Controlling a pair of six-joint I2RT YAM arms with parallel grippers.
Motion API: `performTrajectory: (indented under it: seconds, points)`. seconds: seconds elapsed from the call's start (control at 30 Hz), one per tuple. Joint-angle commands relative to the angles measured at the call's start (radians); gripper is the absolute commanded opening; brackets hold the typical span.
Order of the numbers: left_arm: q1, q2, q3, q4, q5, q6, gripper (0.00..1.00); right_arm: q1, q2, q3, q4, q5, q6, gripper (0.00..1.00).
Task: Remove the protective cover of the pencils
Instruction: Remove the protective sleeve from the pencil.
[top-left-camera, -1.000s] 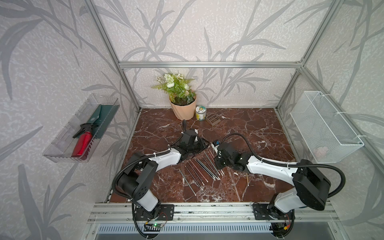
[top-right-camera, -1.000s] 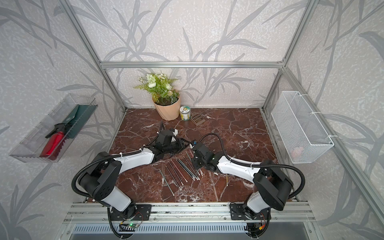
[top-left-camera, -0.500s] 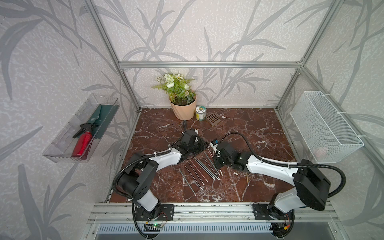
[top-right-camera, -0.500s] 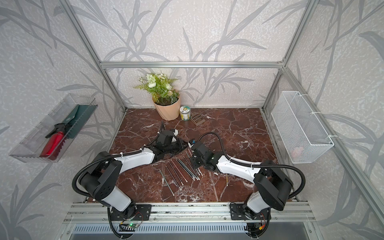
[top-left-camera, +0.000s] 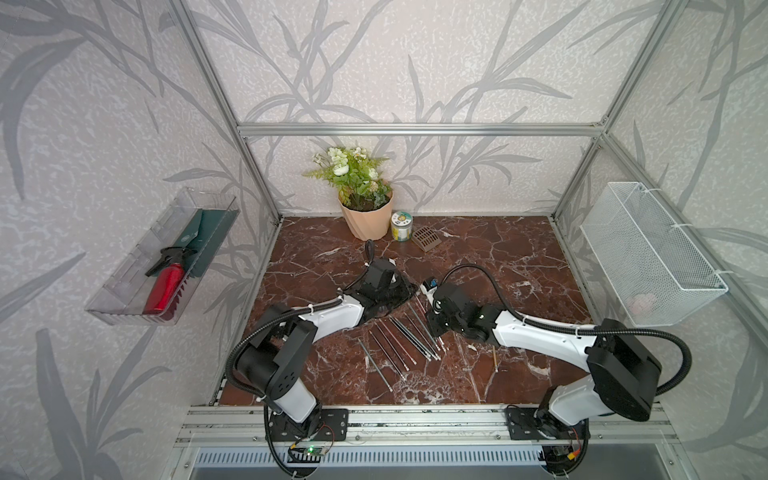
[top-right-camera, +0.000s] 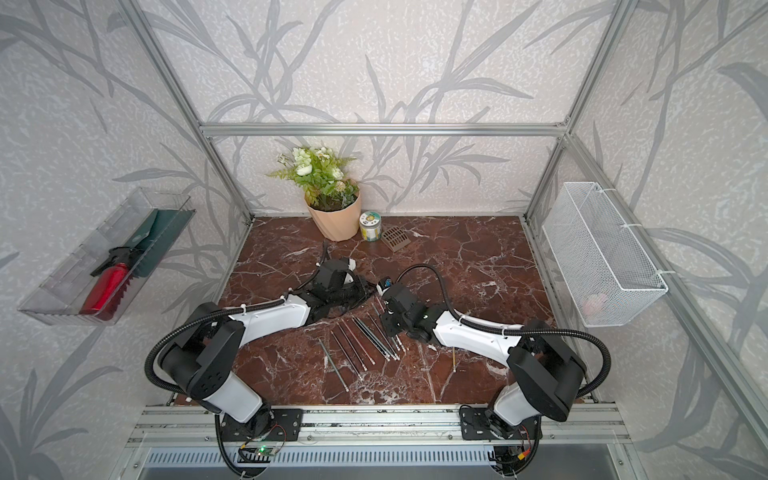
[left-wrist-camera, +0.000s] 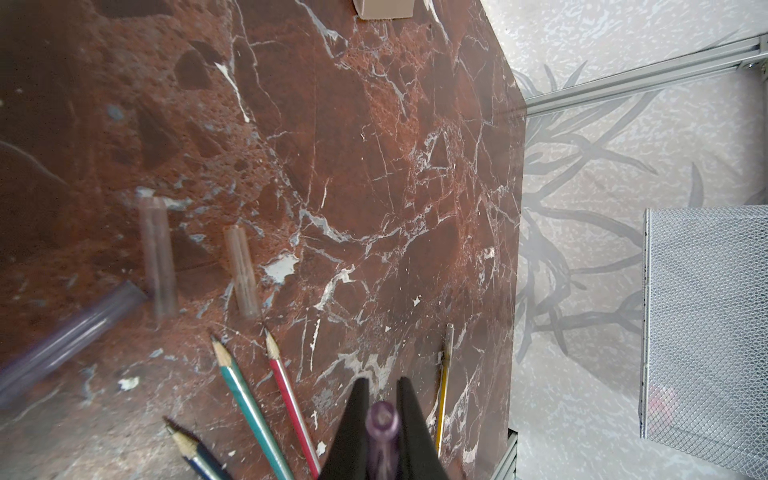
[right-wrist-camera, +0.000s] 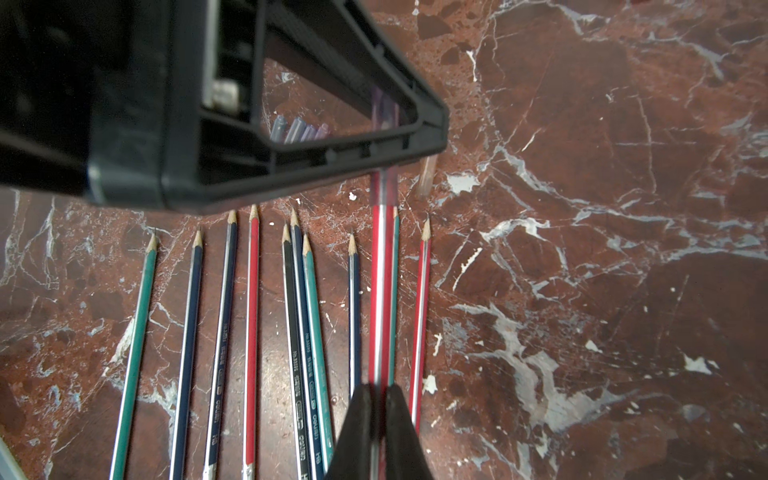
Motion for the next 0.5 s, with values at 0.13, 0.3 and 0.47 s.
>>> performTrajectory:
  seconds: [0.13, 0.3, 0.47]
  points:
    - [0.047, -0.040, 0.035, 0.005, -0.053, -0.025, 0.00, 0.006, -0.045, -0.037, 0.002, 0.011, 0.010, 0.00]
    - [0.065, -0.064, 0.043, -0.006, -0.070, -0.025, 0.00, 0.006, -0.045, -0.048, 0.009, 0.009, 0.012, 0.00]
    - [0.075, -0.070, 0.057, -0.022, -0.072, -0.029, 0.00, 0.006, -0.050, -0.052, 0.010, 0.012, 0.012, 0.00]
